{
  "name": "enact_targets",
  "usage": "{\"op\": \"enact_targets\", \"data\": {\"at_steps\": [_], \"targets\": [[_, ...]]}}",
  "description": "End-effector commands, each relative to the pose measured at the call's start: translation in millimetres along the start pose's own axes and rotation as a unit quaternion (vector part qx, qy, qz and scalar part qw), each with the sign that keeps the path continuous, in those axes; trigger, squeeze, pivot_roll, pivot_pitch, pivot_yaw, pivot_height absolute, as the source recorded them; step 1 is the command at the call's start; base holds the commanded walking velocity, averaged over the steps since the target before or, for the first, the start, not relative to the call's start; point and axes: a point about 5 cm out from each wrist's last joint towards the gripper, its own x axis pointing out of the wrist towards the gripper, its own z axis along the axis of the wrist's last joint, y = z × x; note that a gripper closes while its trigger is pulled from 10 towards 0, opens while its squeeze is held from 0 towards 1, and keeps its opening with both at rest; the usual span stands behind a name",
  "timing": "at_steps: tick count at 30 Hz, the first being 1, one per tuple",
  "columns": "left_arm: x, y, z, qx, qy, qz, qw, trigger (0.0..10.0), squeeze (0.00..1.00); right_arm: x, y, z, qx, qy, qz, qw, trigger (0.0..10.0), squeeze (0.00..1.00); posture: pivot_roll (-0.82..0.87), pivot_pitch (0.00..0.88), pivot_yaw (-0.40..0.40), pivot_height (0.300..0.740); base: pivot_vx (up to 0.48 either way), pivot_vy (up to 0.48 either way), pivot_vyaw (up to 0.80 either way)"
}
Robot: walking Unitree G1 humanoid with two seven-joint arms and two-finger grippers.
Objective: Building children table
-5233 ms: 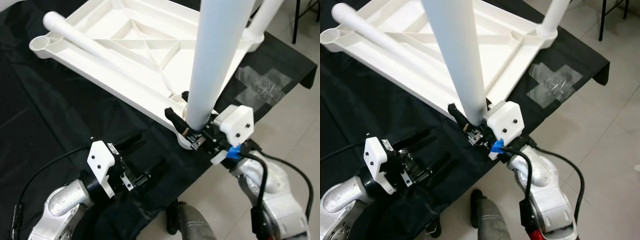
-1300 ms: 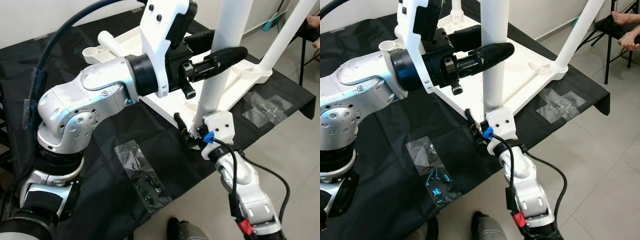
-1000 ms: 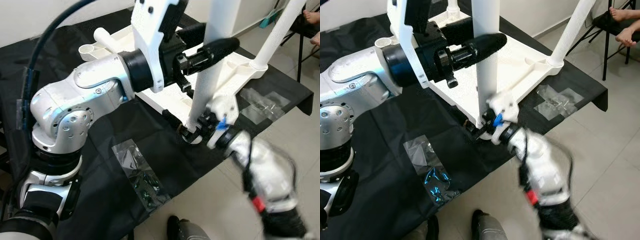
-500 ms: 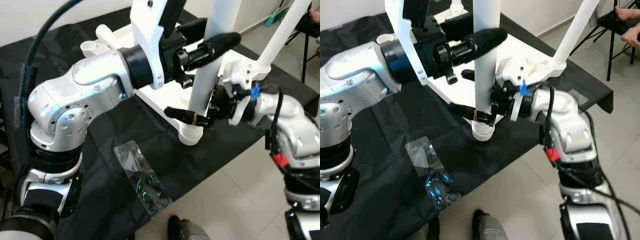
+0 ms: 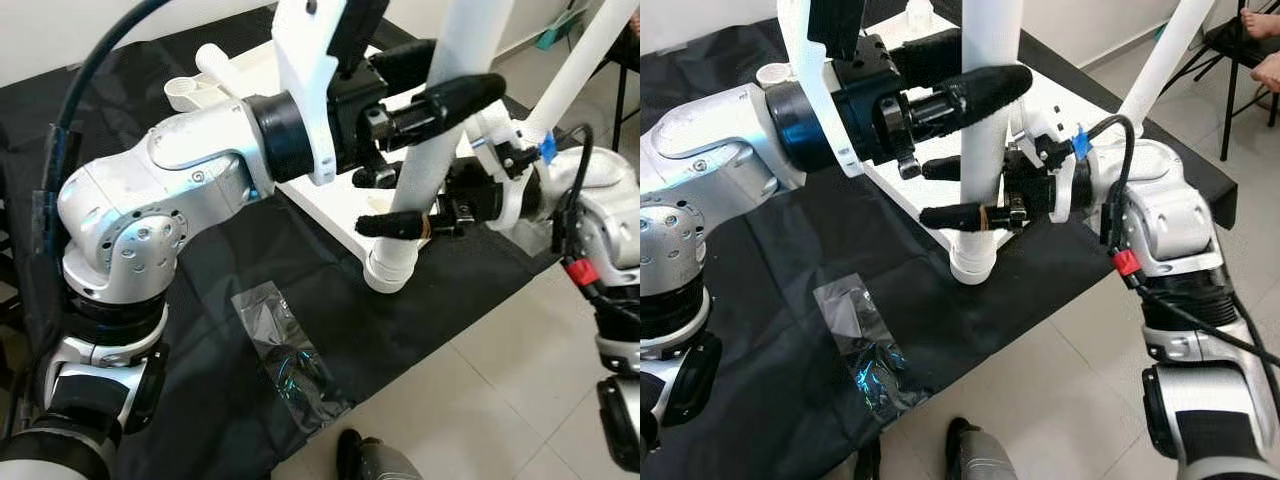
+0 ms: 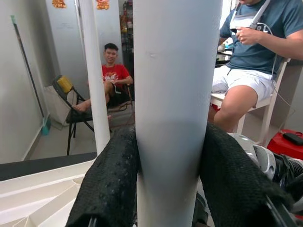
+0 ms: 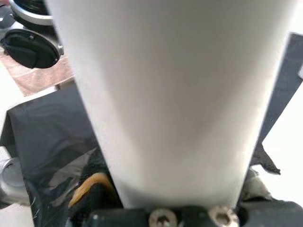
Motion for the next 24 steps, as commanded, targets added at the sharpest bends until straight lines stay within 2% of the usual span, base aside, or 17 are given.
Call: {"op": "enact_targets", "data": {"at_steps": [1, 9, 15, 16, 17, 19, 20, 21, 24], "targets": [[6.7, -10.0, -6.8, -0.014, 0.020, -0.038, 0.999, 0.0, 0.00, 10.2, 6.3, -5.4, 0.007, 0.016, 0.050, 0.999, 0.0, 0.00, 0.00, 0.226, 0.010, 0.740, 0.000, 0.000, 0.00], [6.2, -10.5, -7.7, -0.017, 0.022, -0.044, 0.999, 0.0, 0.00, 7.6, 2.5, -4.0, 0.003, 0.015, 0.050, 0.999, 0.0, 0.00, 0.00, 0.227, 0.015, 0.740, 0.000, 0.000, 0.00], [6.8, -11.2, -6.7, -0.016, 0.019, -0.050, 0.998, 0.0, 0.00, 8.5, -0.6, -4.2, 0.000, 0.005, 0.021, 1.000, 0.0, 0.00, 0.00, 0.230, 0.022, 0.740, 0.000, 0.000, 0.00], [7.6, -12.3, -5.1, -0.016, 0.011, -0.055, 0.998, 0.0, 0.13, 8.2, -0.7, -4.2, 0.000, -0.002, 0.010, 1.000, 0.0, 0.00, 0.00, 0.231, 0.025, 0.740, 0.000, 0.000, 0.00], [7.8, -12.4, -4.0, -0.020, 0.006, -0.052, 0.998, 0.0, 1.00, 7.8, -0.4, -4.3, 0.003, -0.009, -0.001, 1.000, 0.0, 0.00, 0.00, 0.233, 0.029, 0.740, 0.000, 0.000, 0.00], [7.8, -12.4, -4.0, -0.020, 0.006, -0.052, 0.998, 0.0, 1.00, 7.8, -0.4, -4.3, 0.003, -0.009, -0.001, 1.000, 0.0, 0.00, 0.00, 0.233, 0.029, 0.740, 0.000, 0.000, 0.00], [7.9, -12.2, -2.9, -0.022, 0.004, -0.051, 0.998, 3.3, 1.00, 7.3, 0.4, -4.9, 0.005, -0.014, -0.010, 1.000, 0.0, 0.00, 0.00, 0.233, 0.029, 0.740, 0.000, 0.000, 0.00], [7.7, -11.0, -1.5, -0.024, -0.001, -0.045, 0.999, 10.0, 1.00, 6.6, 1.7, -5.9, 0.009, -0.023, -0.021, 0.999, 0.0, 0.00, 0.00, 0.235, 0.033, 0.740, 0.000, 0.000, 0.00], [6.9, -6.9, 1.7, -0.021, -0.009, -0.031, 0.999, 10.0, 1.00, 5.0, 5.6, -9.1, 0.019, -0.034, -0.032, 0.999, 0.0, 0.00, 0.00, 0.236, 0.035, 0.740, 0.000, 0.000, 0.00]]}}
